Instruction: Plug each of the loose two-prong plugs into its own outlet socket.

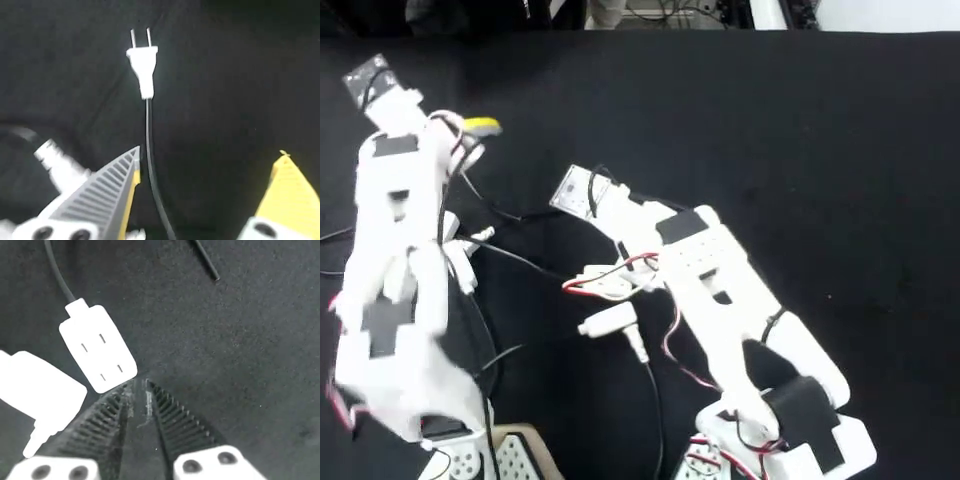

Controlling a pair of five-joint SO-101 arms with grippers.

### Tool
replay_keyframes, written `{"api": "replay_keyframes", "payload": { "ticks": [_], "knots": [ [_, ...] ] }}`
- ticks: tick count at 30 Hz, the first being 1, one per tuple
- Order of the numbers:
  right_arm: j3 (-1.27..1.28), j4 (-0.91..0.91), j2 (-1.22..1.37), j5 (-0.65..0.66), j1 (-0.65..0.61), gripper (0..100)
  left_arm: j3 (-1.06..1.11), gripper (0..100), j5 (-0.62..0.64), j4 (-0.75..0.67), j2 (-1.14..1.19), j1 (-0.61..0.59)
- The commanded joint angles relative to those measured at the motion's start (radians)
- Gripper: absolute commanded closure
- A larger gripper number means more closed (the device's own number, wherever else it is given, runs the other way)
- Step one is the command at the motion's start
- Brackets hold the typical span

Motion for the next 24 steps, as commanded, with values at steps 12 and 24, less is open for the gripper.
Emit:
{"api": "replay_keyframes", "payload": {
  "ticks": [12,24],
  "knots": [
    [0.013,-0.018,-0.030,0.015,0.020,98.5,-0.997,62,0.074,0.304,0.755,-0.071],
    [0.015,-0.018,-0.030,0.008,0.020,98.5,-1.615,93,-0.064,0.727,1.037,0.018]
  ]
}}
